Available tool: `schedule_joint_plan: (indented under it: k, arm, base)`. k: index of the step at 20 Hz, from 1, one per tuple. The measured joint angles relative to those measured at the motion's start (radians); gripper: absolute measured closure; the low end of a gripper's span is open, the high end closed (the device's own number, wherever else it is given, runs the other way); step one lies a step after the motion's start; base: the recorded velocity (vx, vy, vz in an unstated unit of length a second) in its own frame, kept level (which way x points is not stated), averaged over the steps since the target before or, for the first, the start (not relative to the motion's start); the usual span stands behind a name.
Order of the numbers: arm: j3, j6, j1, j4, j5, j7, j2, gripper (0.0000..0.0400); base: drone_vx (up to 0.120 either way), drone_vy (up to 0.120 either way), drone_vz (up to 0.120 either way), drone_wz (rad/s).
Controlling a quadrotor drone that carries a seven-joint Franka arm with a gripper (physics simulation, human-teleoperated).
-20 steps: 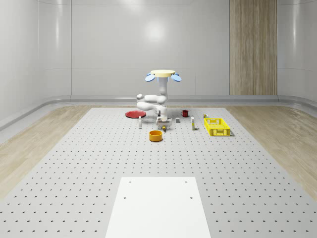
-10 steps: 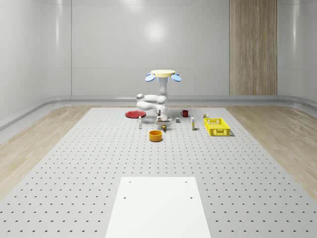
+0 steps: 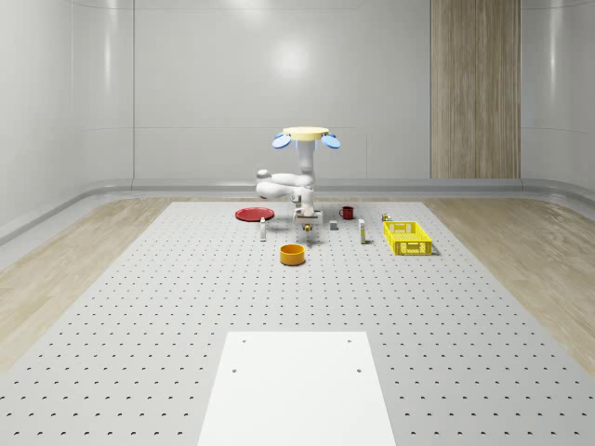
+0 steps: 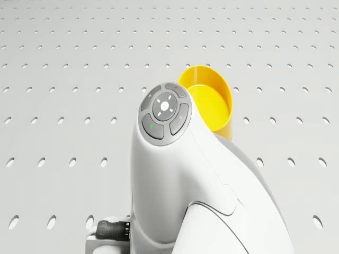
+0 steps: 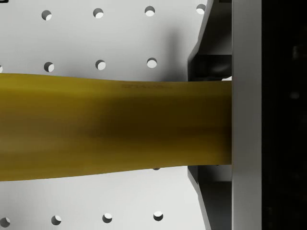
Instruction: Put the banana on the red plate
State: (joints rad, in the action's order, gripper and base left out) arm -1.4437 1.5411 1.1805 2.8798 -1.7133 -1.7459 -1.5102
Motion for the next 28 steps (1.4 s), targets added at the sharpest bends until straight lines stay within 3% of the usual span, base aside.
schedule_joint_plan:
  k: [12, 15, 20, 28]
  arm:
    - [-0.033, 0.009, 0.003, 0.002, 0.037, -0.002, -0.019, 0.0200]
    - [-0.035, 0.014, 0.010, 0.002, 0.040, 0.010, -0.024, 0.0200]
    - [-0.037, 0.022, 0.016, 0.002, 0.043, 0.096, -0.033, 0.0200]
    - [-0.039, 0.037, 0.020, 0.002, 0.048, 0.302, -0.048, 0.0200]
  base:
    - [0.000, 0.000, 0.120, 0.000]
    - [0.000, 0.000, 0.040, -0.300]
    - [0.000, 0.000, 0.000, -0.300]
    - [0.000, 0.000, 0.000, -0.300]
